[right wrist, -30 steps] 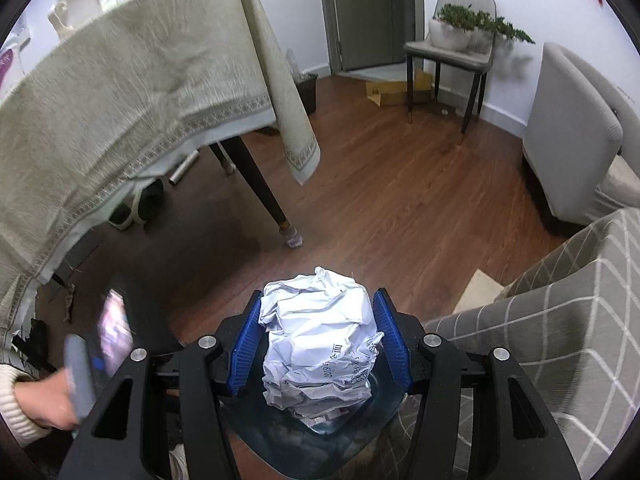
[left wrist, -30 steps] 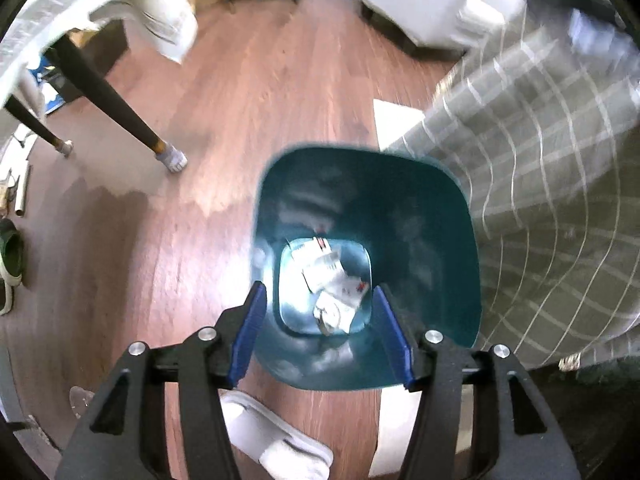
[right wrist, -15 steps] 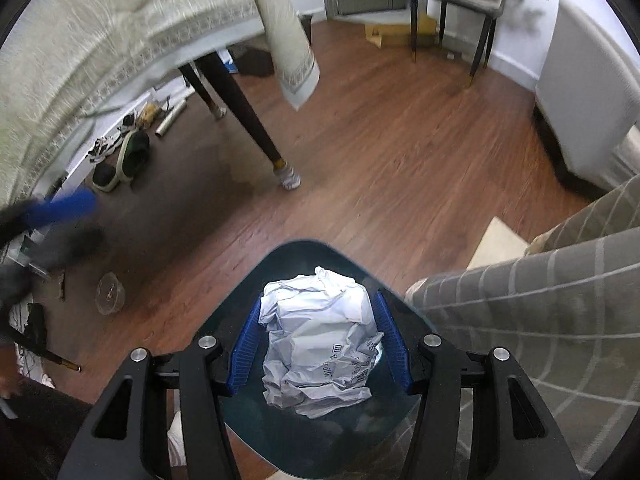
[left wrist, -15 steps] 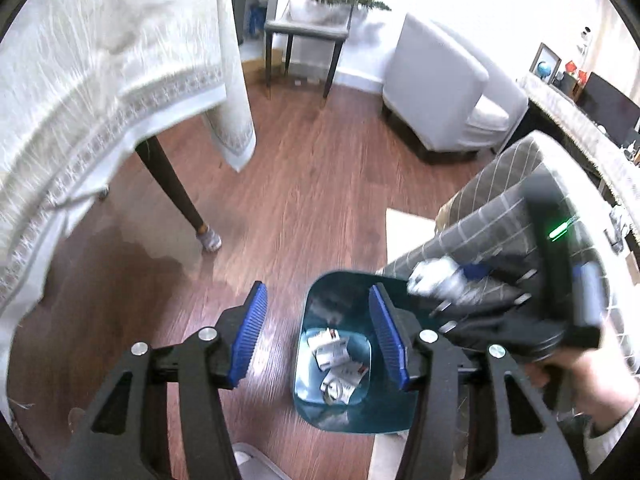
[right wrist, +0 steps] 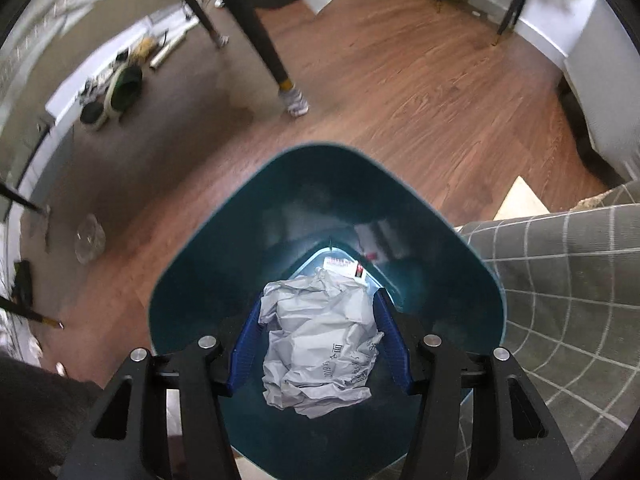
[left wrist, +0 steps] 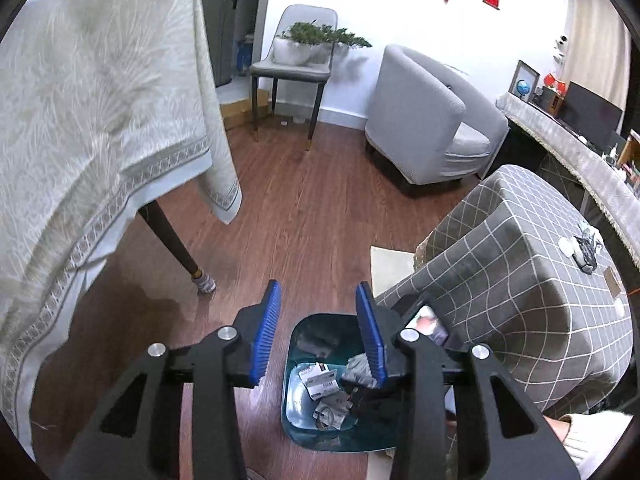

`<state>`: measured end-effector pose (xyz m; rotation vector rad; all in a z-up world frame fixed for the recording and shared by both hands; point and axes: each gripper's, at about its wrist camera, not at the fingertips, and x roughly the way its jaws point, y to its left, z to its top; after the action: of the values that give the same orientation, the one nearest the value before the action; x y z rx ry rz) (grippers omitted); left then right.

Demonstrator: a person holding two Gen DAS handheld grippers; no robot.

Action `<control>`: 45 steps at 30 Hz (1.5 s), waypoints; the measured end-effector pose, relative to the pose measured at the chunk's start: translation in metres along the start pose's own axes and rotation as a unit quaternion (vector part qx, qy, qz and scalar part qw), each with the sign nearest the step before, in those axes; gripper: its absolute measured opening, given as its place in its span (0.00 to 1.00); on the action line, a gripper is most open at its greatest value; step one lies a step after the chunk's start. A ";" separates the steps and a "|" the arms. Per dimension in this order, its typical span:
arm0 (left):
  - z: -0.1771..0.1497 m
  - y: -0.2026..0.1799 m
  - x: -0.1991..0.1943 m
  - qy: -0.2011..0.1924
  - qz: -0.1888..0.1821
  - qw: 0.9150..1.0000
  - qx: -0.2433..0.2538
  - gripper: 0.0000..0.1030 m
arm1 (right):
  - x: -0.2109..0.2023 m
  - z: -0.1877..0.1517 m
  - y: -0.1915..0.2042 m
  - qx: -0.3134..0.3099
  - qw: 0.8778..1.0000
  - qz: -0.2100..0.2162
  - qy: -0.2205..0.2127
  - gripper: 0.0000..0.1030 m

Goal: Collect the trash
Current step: 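Open the left tool to drop the cup while the right tool lowers the paper into the bin and opens, then move both tools back from the bin to the table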

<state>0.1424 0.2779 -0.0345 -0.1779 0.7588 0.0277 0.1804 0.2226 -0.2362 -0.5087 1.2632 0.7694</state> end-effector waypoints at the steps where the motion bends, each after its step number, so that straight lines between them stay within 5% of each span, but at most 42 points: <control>1: 0.002 -0.004 -0.003 -0.005 0.003 1.000 0.007 0.40 | 0.002 -0.001 0.001 -0.002 1.000 -0.002 0.003 0.54; 8: 0.015 -0.018 -0.018 -0.028 0.010 0.999 0.033 0.40 | 0.019 -0.015 -0.004 -0.006 0.999 -0.019 0.033 0.55; 16: 0.027 -0.023 -0.027 -0.044 0.007 0.999 0.026 0.40 | 0.008 -0.026 -0.014 0.001 0.999 -0.026 0.026 0.66; 31: 0.045 -0.044 -0.026 -0.060 0.017 0.997 0.039 0.41 | -0.111 -0.017 -0.001 -0.011 0.993 0.014 -0.119 0.66; 45: 0.053 -0.078 -0.021 -0.080 0.007 0.995 0.061 0.66 | -0.222 -0.049 -0.039 0.005 0.972 -0.017 -0.236 0.69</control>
<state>0.1704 0.2105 0.0291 -0.0545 0.6004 0.0081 0.1528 0.1102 -0.0365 -0.3114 0.8142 0.7973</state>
